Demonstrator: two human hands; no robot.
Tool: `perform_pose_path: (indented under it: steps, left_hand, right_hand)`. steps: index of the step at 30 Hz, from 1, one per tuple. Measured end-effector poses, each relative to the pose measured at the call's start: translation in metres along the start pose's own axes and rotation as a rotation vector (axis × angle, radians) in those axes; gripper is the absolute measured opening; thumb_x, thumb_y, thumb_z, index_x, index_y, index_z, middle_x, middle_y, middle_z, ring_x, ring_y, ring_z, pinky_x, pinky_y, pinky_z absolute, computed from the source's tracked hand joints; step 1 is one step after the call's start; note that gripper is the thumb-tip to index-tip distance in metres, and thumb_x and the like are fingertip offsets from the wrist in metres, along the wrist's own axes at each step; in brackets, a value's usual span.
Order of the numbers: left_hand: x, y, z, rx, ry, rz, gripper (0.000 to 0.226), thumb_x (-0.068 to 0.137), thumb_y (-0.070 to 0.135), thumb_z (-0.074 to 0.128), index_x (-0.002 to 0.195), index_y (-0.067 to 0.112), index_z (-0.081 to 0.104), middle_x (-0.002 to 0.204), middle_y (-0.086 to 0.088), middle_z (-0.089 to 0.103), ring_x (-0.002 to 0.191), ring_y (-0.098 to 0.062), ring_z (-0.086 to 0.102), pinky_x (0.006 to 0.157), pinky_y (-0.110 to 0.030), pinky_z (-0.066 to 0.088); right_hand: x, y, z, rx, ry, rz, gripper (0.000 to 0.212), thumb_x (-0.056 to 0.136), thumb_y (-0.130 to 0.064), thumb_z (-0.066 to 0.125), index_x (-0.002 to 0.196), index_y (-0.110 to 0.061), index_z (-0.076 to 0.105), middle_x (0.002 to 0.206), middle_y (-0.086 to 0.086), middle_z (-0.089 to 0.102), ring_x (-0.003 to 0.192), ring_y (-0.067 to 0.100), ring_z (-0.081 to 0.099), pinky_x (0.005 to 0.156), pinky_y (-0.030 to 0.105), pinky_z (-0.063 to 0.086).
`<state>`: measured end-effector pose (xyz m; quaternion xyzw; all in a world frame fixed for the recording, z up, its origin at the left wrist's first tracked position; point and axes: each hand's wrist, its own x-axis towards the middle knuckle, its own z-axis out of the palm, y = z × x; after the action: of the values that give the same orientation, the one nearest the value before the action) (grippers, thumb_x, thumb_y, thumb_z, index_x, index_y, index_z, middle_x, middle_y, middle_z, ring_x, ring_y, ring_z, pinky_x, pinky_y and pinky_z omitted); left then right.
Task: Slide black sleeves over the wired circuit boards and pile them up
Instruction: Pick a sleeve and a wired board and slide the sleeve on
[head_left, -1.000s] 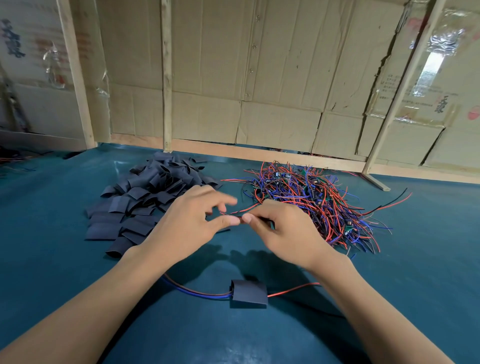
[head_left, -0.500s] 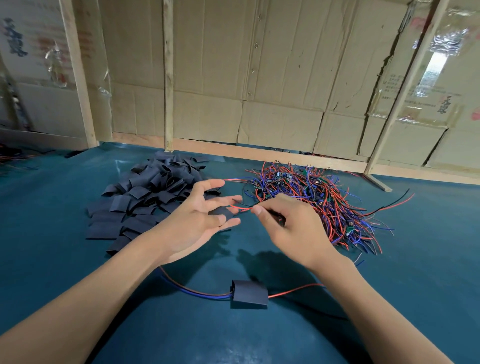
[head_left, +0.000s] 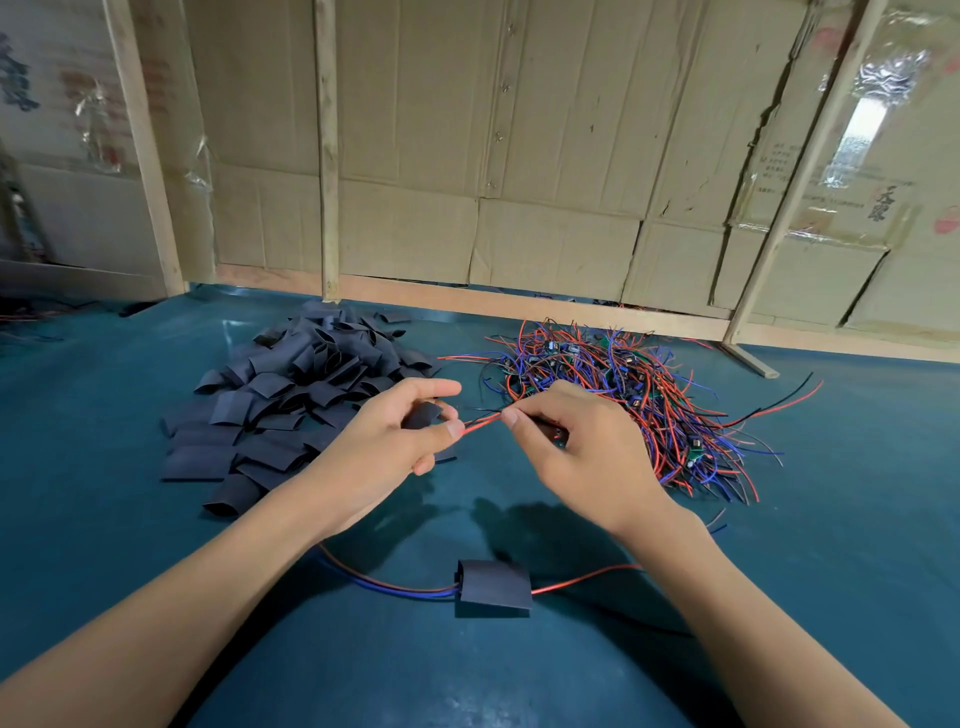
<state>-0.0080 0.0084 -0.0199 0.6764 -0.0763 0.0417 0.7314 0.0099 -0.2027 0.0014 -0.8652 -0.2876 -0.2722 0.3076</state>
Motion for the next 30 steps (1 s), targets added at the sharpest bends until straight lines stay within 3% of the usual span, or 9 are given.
perform_pose_path:
  steps: [4,7,9,13,17,22,25,28,30]
  left_hand:
    - [-0.003,0.002,-0.001,0.307,0.012,0.1,0.032,0.095,0.02,0.063,0.121,0.038,0.059,0.098,0.02,0.068,0.071,-0.002,0.053,0.069,-0.024,0.042]
    - [-0.008,0.004,-0.001,0.692,-0.04,0.303,0.034,0.101,0.016,0.052,0.127,0.038,0.048,0.11,0.026,0.06,0.104,-0.001,0.052,0.089,-0.019,0.039]
    - [-0.012,0.005,0.001,0.82,-0.082,0.387,0.036,0.103,0.015,0.048,0.13,0.037,0.041,0.108,0.025,0.052,0.106,-0.007,0.045,0.087,-0.011,0.032]
    - [-0.013,0.008,-0.001,0.848,-0.05,0.376,0.027,0.104,0.037,0.038,0.13,0.042,0.033,0.099,0.012,0.051,0.09,-0.003,0.05,0.077,-0.012,0.038]
    - [-0.013,0.003,-0.004,0.857,-0.087,0.236,0.027,0.102,0.045,0.034,0.128,0.041,0.038,0.108,0.014,0.05,0.101,0.009,0.046,0.083,-0.022,0.037]
    - [-0.012,0.002,0.003,1.023,-0.19,0.303,0.049,0.106,0.032,0.033,0.154,0.026,0.024,0.106,0.006,0.037,0.105,-0.016,0.03,0.101,-0.034,0.029]
    - [-0.012,0.004,0.003,0.947,-0.154,0.382,0.057,0.104,0.023,0.044,0.156,0.029,0.021,0.108,0.012,0.048,0.106,-0.015,0.036,0.098,-0.026,0.031]
    - [-0.011,0.006,0.0,0.845,-0.087,0.4,0.071,0.098,0.025,0.06,0.153,0.046,0.021,0.111,0.029,0.06,0.11,-0.001,0.053,0.093,-0.008,0.035]
    - [-0.01,0.004,0.0,0.774,-0.064,0.41,0.075,0.094,0.022,0.067,0.15,0.049,0.025,0.112,0.031,0.063,0.109,0.0,0.059,0.094,-0.01,0.039]
  right_hand:
    - [0.0,0.001,0.0,-0.002,0.024,0.019,0.015,0.096,-0.035,0.064,0.091,-0.027,0.076,0.075,-0.006,0.06,0.072,0.016,0.058,0.067,0.038,0.049]
    - [0.0,0.0,0.0,0.007,0.028,0.039,0.016,0.096,-0.034,0.064,0.09,-0.025,0.076,0.074,-0.005,0.058,0.071,0.017,0.057,0.068,0.038,0.049]
    - [-0.001,-0.003,0.001,0.021,0.041,0.029,0.016,0.096,-0.033,0.064,0.09,-0.024,0.076,0.074,-0.006,0.058,0.07,0.016,0.055,0.067,0.038,0.048]
    - [-0.001,-0.009,0.002,0.054,0.075,0.013,0.018,0.094,-0.036,0.061,0.089,-0.025,0.075,0.076,-0.007,0.06,0.071,0.013,0.056,0.067,0.037,0.049]
    - [-0.002,-0.009,0.002,0.097,0.07,-0.014,0.016,0.093,-0.034,0.06,0.09,-0.025,0.073,0.079,-0.014,0.062,0.072,0.007,0.057,0.068,0.033,0.049]
    - [-0.002,-0.002,0.002,0.127,0.004,0.02,0.013,0.093,-0.034,0.06,0.089,-0.028,0.071,0.069,-0.028,0.058,0.066,-0.001,0.054,0.067,0.031,0.046]
    - [-0.003,-0.003,0.001,0.126,0.009,0.037,0.017,0.091,-0.039,0.059,0.088,-0.029,0.072,0.072,-0.027,0.062,0.07,-0.002,0.057,0.068,0.03,0.046]
    - [-0.002,-0.005,0.0,0.107,0.043,0.026,0.018,0.093,-0.042,0.062,0.088,-0.03,0.075,0.08,-0.012,0.068,0.076,0.01,0.062,0.072,0.037,0.051]
    - [-0.001,-0.004,-0.001,0.104,0.046,0.019,0.016,0.094,-0.04,0.065,0.088,-0.03,0.076,0.078,-0.008,0.066,0.074,0.013,0.061,0.07,0.04,0.051]
